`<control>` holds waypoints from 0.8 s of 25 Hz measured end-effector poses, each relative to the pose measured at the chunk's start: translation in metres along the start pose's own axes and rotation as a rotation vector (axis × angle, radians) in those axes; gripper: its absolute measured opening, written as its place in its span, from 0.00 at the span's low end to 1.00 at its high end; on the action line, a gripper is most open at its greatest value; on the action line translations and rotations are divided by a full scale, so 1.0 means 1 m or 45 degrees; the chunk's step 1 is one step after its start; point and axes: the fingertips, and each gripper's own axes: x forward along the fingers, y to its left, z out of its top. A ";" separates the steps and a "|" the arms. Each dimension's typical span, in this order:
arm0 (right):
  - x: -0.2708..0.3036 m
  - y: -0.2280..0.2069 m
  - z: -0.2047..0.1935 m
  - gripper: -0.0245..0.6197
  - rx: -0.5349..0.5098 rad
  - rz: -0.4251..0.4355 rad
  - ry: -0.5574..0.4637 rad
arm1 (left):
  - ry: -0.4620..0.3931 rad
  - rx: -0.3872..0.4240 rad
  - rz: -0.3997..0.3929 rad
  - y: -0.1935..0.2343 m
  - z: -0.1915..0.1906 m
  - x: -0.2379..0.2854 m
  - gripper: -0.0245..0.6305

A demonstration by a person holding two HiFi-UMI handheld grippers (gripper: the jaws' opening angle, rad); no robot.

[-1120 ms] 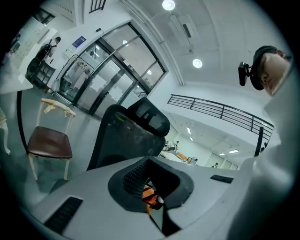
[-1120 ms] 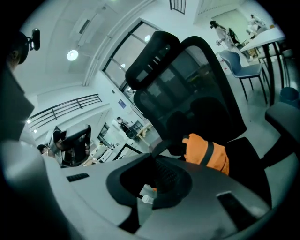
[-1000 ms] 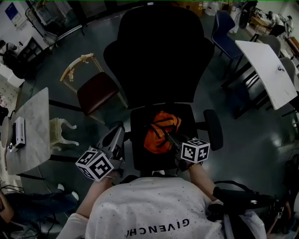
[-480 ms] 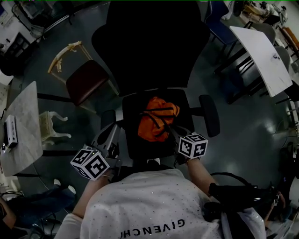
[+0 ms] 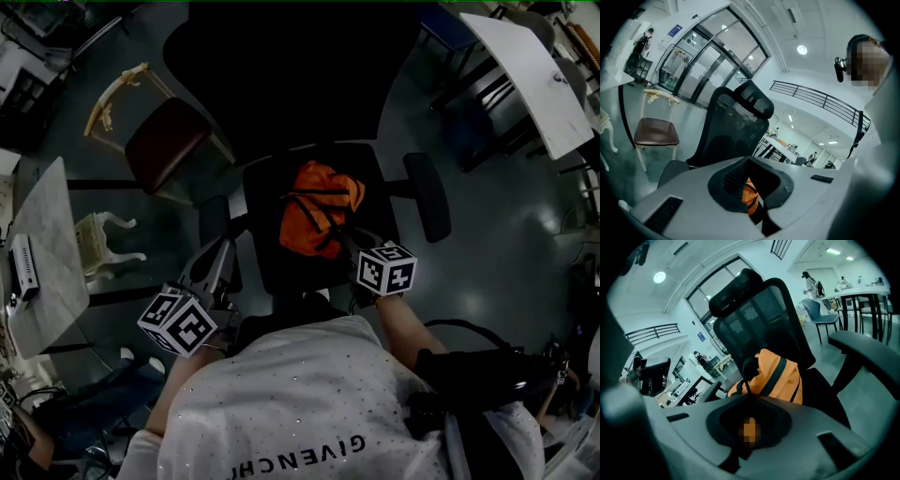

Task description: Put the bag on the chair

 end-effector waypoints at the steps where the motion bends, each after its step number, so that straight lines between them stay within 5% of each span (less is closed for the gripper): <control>1: 0.001 0.000 0.000 0.04 0.001 -0.004 -0.004 | 0.008 0.004 0.003 0.001 -0.001 0.000 0.04; 10: 0.013 0.007 0.000 0.04 -0.023 0.050 0.024 | 0.027 -0.021 0.020 0.003 -0.015 -0.006 0.04; 15: 0.013 0.002 -0.002 0.04 0.081 0.074 -0.014 | 0.045 0.006 0.022 -0.001 -0.021 -0.004 0.04; 20: 0.013 0.004 -0.007 0.04 -0.035 0.038 0.027 | 0.048 -0.008 0.009 -0.004 -0.026 -0.005 0.04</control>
